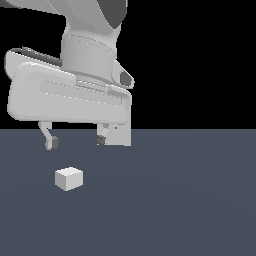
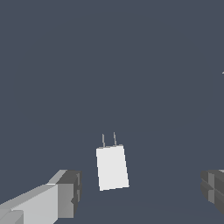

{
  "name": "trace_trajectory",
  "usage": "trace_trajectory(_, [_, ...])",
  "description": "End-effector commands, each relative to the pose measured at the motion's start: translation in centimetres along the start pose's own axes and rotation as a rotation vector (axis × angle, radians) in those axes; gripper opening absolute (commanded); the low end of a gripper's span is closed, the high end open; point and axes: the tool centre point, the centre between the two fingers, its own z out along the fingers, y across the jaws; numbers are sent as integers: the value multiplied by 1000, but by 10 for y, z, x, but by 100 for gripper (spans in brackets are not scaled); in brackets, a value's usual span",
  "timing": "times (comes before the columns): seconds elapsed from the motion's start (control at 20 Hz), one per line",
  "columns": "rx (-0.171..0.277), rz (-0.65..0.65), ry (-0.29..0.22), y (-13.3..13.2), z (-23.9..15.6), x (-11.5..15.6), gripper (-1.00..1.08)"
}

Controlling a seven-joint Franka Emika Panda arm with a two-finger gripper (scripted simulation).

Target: Plug the charger into the wall socket.

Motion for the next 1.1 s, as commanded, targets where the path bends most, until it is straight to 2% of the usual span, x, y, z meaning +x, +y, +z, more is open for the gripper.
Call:
trace_trajectory(0.0, [6, -43, 15, -7, 4, 0, 100])
trace_trajectory(0.45, [20, -126, 41, -21, 13, -2, 100])
trace_trajectory(1.05, [20, -126, 40, -21, 15, -3, 100])
